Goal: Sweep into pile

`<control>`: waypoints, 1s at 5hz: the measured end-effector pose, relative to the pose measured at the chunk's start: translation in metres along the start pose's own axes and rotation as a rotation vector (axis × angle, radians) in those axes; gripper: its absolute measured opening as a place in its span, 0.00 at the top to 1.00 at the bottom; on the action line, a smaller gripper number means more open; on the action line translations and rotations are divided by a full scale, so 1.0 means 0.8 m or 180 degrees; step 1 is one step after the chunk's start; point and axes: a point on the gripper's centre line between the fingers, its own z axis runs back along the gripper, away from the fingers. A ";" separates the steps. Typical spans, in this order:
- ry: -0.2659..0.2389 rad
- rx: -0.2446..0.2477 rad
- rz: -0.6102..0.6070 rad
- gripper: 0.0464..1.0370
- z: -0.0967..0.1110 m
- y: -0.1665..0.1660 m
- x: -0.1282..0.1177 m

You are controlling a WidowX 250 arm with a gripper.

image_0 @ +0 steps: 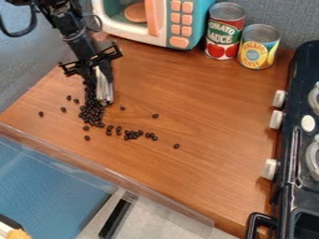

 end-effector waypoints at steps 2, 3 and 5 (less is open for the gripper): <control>0.0238 -0.0401 0.0036 0.67 0.040 -0.056 -0.015; 0.0432 -0.0621 -0.0013 0.67 0.053 -0.107 -0.027; 0.0516 -0.0573 -0.0602 0.67 0.034 -0.171 -0.093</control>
